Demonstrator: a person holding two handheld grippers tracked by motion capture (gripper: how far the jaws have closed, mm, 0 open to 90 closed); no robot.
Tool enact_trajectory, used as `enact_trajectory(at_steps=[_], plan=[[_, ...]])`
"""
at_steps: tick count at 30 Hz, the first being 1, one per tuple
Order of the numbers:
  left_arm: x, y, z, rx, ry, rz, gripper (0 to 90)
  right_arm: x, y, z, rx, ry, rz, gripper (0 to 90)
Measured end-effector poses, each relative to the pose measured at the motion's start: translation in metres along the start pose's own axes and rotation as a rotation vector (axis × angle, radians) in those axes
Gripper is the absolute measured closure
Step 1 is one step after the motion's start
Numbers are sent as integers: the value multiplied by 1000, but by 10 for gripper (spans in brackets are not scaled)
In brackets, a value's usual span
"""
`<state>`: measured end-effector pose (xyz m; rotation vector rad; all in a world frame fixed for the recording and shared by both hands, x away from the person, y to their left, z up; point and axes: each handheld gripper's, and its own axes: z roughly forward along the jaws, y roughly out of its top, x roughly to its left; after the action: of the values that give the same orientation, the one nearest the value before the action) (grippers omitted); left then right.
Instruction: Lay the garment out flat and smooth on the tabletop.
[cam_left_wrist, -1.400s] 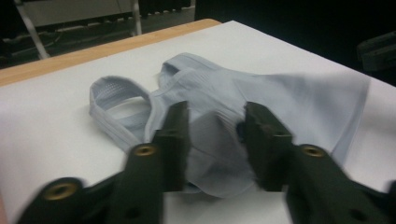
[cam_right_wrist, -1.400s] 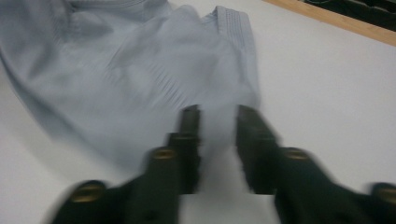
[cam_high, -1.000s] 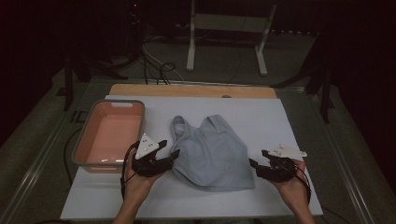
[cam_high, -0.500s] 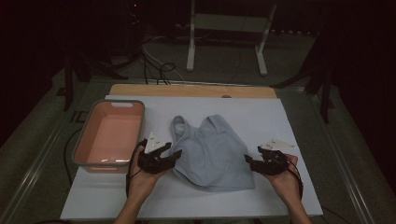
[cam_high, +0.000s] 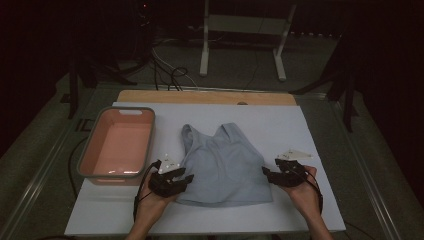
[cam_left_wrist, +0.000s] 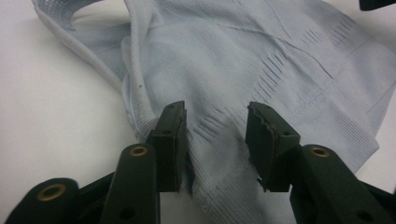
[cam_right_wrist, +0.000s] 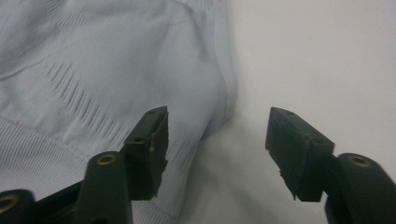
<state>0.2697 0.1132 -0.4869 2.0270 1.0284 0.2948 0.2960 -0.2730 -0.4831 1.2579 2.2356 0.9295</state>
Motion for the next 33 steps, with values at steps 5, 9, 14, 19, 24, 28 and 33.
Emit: enact_trajectory(at_steps=[5,9,14,19,24,28,33], plan=[[5,4,-6,-39,41,-10,545,2,-5,4,24,16,5,418],[12,6,-10,-63,71,-28,553,5,-9,9,56,27,3,436],[19,5,-12,-67,106,-41,573,8,-13,11,84,69,-6,554],[23,3,-15,-65,117,-45,584,9,-18,10,105,86,8,544],[24,2,-13,-60,121,-43,580,12,-24,9,139,107,11,573],[22,1,-10,-54,120,-36,566,13,-26,10,167,128,33,636],[21,2,-10,-56,121,-30,524,14,-25,10,168,168,37,822]])
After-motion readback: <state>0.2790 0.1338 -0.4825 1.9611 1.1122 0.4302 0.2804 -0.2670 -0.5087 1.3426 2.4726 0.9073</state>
